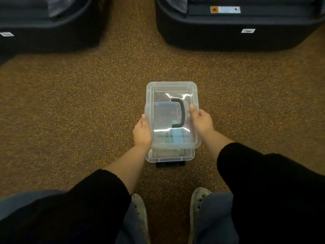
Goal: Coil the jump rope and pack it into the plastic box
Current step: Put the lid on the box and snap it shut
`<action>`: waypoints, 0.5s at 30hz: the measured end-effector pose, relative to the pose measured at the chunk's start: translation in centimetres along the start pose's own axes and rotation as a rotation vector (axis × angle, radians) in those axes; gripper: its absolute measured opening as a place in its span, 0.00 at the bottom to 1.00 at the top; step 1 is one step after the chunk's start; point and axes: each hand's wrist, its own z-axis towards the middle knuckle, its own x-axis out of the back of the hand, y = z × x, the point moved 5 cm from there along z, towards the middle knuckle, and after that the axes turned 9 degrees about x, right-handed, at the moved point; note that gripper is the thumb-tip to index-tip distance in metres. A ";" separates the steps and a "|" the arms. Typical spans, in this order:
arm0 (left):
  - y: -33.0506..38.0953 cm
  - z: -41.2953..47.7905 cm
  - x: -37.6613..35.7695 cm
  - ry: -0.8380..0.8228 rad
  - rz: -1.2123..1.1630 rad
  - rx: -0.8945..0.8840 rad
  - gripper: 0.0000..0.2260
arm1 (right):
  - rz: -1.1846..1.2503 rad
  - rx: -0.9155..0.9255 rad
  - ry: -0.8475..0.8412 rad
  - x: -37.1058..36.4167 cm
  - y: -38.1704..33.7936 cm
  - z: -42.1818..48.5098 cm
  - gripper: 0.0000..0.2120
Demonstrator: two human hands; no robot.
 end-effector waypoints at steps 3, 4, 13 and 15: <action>-0.2 -0.9 -0.1 0.028 0.081 -0.019 0.24 | -0.115 0.024 0.060 0.0 1.4 -1.2 0.24; -0.4 -1.1 -0.1 0.037 0.110 -0.024 0.24 | -0.132 0.010 0.055 -0.1 1.9 -1.3 0.25; -5.6 -0.9 0.1 0.068 0.212 0.032 0.24 | -0.230 -0.019 -0.046 -2.0 4.3 -2.5 0.26; -6.0 -0.5 -0.1 0.062 0.235 0.042 0.24 | -0.230 -0.047 -0.039 -2.2 5.2 -2.6 0.26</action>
